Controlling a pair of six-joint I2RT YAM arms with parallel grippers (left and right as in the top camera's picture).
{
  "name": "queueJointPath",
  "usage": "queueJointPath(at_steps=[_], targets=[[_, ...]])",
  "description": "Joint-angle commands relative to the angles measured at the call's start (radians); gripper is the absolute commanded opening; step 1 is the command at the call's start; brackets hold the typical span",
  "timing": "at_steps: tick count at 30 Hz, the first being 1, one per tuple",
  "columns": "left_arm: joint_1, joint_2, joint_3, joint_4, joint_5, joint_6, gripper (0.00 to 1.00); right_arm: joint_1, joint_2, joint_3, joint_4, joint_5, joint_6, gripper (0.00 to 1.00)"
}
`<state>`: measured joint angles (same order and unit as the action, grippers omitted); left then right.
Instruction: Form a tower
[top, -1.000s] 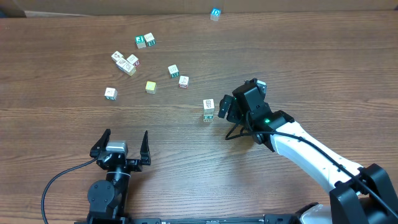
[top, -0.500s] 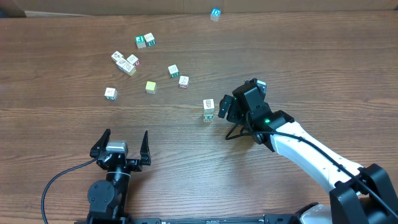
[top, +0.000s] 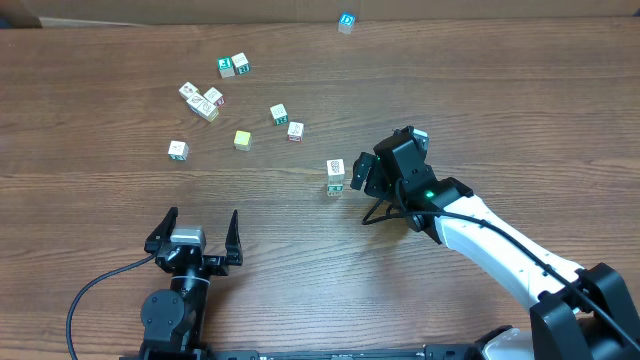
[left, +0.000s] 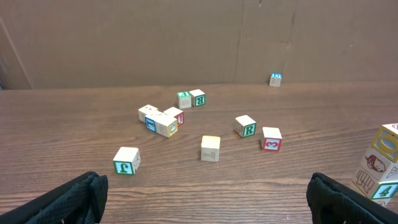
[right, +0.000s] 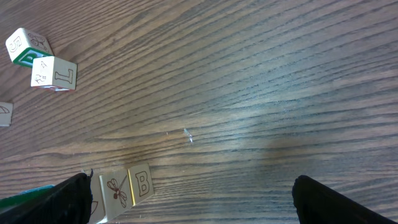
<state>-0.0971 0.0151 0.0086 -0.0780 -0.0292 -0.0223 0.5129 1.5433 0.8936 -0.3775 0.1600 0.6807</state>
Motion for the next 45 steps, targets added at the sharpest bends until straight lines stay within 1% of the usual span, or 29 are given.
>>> queueJointPath(at_steps=[1, 24, 29, 32, 34, 38, 41, 45], targets=[[0.007, -0.01, -0.003, 0.002, 0.008, 0.016, 0.99, -0.004, 0.003, 0.008, 0.005, -0.004, 0.004, 1.0], [0.007, -0.01, -0.003, 0.002, 0.008, 0.016, 1.0, -0.004, 0.005, 0.008, 0.0, -0.004, 0.0, 1.0], [0.007, -0.01, -0.003, 0.003, 0.008, 0.016, 1.0, -0.005, 0.005, 0.008, 0.061, 0.079, -0.001, 1.0], [0.007, -0.011, -0.003, 0.002, 0.008, 0.016, 1.0, -0.023, 0.005, 0.008, 0.106, 0.081, -0.005, 1.0], [0.007, -0.01, -0.003, 0.002, 0.008, 0.016, 0.99, -0.051, -0.001, 0.008, 0.142, 0.04, -0.015, 1.0], [0.007, -0.01, -0.003, 0.002, 0.008, 0.016, 0.99, -0.141, -0.042, 0.008, 0.261, -0.161, -0.165, 1.0], [0.007, -0.01, -0.003, 0.002, 0.008, 0.016, 0.99, -0.229, -0.083, 0.008, 0.356, -0.312, -0.247, 1.0], [0.007, -0.01, -0.003, 0.002, 0.008, 0.016, 0.99, -0.313, -0.135, 0.008, 0.428, -0.436, -0.347, 1.0]])
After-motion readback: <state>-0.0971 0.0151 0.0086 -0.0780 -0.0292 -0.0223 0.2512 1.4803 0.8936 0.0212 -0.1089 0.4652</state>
